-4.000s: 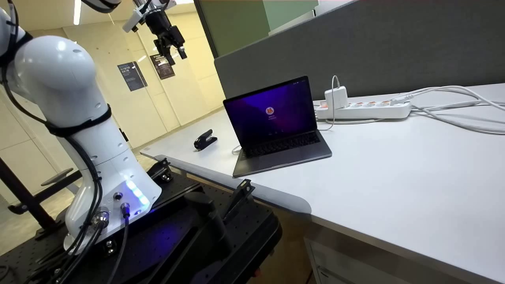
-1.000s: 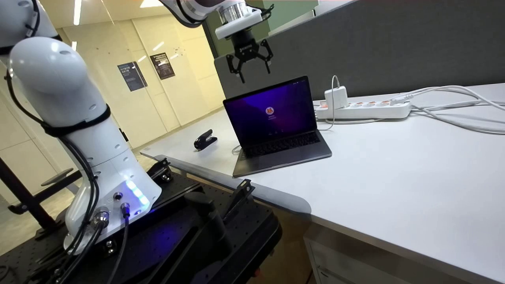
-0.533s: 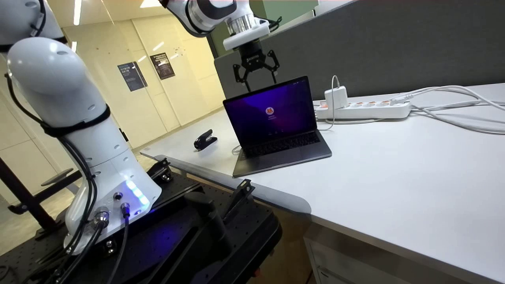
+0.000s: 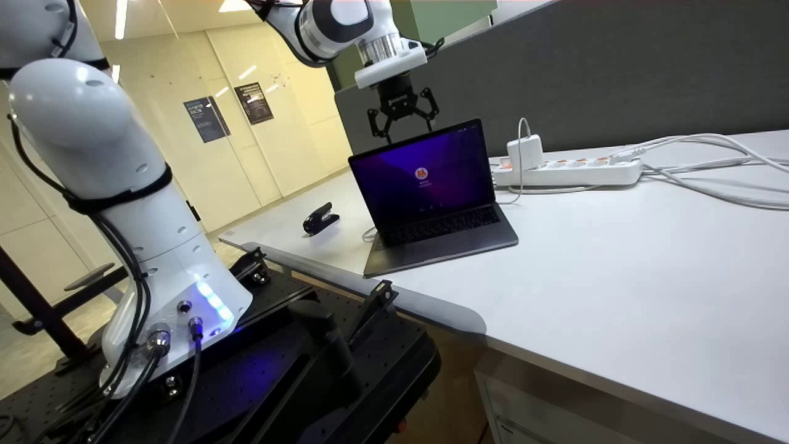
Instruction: Push the laptop screen all the way down
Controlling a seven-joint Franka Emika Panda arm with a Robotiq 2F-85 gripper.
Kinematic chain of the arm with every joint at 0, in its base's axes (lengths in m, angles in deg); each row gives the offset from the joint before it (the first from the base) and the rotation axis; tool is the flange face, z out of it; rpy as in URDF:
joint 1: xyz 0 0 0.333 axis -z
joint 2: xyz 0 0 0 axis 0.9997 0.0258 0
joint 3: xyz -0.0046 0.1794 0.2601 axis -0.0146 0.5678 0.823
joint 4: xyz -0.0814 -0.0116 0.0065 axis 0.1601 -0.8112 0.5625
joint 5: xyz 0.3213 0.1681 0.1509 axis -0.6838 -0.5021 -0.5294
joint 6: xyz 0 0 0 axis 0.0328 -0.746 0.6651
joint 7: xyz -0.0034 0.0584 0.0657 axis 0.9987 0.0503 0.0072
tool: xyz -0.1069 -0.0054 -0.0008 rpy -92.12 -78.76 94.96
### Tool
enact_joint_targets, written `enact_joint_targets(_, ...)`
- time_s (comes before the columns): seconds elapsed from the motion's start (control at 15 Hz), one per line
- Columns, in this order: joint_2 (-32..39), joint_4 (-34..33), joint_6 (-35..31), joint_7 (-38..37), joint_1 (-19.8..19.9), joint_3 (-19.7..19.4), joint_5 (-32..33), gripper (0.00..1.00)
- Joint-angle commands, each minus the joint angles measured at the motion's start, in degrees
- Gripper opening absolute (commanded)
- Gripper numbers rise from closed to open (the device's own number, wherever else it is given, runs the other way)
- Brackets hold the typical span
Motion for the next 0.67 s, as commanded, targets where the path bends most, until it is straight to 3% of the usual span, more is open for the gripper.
enact_joint_targets(0.0, -0.8, 0.3, 2.2, 3.0, 1.5, 1.0, -2.6, 1.0)
enact_joint_targets(0.33, -2.6, 2.7, 7.1, 3.3, 3.0, -0.1, -4.6, 1.0)
enact_joint_targets(0.6, -4.2, 6.5, 5.3, 2.1, 4.8, -1.6, -2.6, 1.0)
